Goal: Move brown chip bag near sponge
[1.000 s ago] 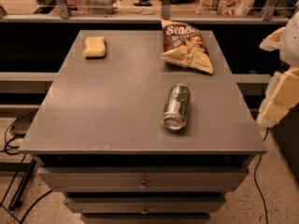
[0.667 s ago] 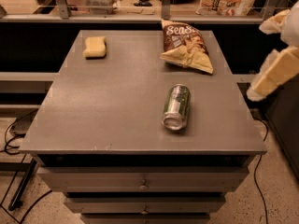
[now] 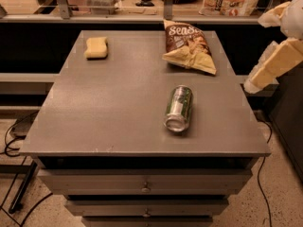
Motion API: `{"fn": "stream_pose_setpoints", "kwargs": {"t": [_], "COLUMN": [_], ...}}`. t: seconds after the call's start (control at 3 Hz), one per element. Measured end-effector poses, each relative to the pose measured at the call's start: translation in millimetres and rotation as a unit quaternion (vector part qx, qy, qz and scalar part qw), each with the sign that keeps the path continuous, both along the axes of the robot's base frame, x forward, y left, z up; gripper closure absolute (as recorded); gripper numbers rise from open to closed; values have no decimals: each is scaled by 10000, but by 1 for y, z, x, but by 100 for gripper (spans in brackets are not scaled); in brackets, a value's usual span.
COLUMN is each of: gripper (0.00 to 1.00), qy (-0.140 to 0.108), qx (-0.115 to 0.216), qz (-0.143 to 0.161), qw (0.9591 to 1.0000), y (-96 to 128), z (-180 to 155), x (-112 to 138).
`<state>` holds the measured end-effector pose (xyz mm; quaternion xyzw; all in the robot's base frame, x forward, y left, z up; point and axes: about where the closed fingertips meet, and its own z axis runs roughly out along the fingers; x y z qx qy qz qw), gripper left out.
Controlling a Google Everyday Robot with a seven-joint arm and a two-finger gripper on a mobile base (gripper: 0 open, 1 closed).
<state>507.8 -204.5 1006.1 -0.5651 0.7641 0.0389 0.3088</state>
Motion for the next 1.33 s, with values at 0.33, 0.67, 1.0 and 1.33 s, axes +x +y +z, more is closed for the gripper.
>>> {"fn": "stream_pose_setpoints", "kwargs": {"t": [0.33,0.67,1.0,1.33], "gripper": [0,0,0,0], "qy": [58,25,-173,-266], "qx": [93,637,1343,1640], "qz": [-167,-425,-708,-920], "qw": [9998,9971,9883,9818], "y": [-1,11,36,49], "z": [-4,-12,-19,-26], "x": [7,31,86,120]}}
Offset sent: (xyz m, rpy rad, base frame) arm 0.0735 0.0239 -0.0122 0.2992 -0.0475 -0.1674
